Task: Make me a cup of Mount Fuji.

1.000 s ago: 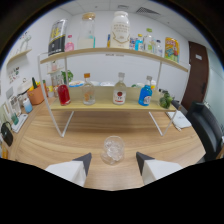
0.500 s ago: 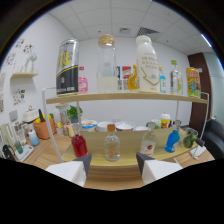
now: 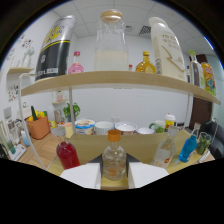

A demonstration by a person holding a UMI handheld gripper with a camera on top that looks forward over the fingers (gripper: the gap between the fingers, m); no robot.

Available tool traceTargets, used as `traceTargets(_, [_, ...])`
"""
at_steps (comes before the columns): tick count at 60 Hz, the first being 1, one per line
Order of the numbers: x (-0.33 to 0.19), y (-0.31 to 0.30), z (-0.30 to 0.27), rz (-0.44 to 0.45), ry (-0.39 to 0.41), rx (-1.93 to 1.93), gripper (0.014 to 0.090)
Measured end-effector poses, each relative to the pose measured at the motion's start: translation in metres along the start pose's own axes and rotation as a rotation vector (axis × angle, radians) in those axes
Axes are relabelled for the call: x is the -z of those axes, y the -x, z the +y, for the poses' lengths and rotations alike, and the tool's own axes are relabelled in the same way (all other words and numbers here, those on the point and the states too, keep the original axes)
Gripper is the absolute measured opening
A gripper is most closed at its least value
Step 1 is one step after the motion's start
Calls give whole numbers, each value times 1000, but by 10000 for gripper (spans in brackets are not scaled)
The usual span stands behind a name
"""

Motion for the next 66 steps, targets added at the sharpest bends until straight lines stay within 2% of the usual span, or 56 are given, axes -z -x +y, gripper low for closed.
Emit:
traceTargets(11, [7, 3, -1, -12, 17, -17, 351])
traceTargets(22, [46, 17, -4, -36, -16, -23, 348])
traceTargets(28, [68, 23, 19, -42, 15, -46, 349])
traceTargets(38, [89, 26, 80, -49, 112, -150, 347])
traceTargets(45, [94, 25, 101, -73, 162, -346, 347])
traceTargets(58, [93, 14, 109, -123, 164, -832, 348])
traceTargets(66, [91, 10, 104, -190, 157, -1129, 348])
